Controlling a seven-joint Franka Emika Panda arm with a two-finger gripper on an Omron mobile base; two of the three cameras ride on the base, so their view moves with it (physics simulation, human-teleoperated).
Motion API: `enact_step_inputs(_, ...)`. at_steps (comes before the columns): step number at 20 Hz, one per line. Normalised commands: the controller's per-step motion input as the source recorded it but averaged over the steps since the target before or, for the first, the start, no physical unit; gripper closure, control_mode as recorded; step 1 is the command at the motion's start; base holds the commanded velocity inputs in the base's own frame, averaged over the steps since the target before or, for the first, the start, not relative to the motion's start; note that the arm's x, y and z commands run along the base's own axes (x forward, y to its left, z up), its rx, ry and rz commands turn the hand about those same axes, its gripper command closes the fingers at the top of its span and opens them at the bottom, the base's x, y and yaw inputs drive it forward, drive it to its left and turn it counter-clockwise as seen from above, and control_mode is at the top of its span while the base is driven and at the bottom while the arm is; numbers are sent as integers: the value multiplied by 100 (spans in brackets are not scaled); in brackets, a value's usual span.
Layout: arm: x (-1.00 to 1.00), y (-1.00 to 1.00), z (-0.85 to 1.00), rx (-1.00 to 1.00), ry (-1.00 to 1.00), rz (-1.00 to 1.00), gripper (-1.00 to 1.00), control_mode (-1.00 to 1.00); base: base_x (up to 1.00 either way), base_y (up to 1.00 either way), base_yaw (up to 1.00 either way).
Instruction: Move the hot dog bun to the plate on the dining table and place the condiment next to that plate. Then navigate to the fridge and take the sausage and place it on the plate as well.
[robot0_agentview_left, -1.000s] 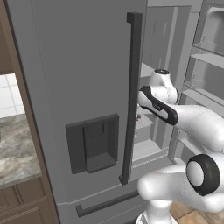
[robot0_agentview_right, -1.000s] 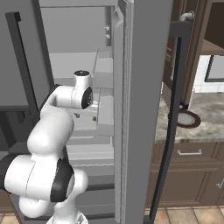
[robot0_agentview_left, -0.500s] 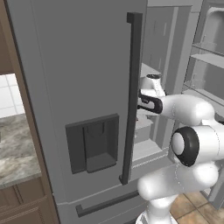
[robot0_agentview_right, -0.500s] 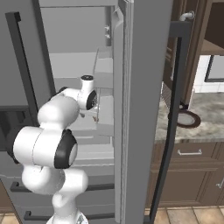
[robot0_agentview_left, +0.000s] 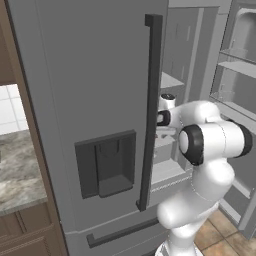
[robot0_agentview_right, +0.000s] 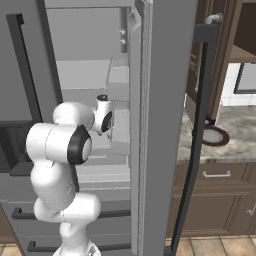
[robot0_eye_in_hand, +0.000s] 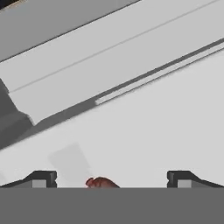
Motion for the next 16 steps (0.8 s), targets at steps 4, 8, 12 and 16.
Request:
enact_step_inputs(4,68,0,-33,0,0,0,-100,-100,0,0,0)
enact_step_inputs(8,55,-1,-10,3,0,0,-100,-100,0,0,0)
enact_step_inputs(12,45,0,-15,8,0,0,-100,-100,0,0,0)
enact_step_inputs(16,54,0,-39,11,4,0,-100,-100,0,0,0)
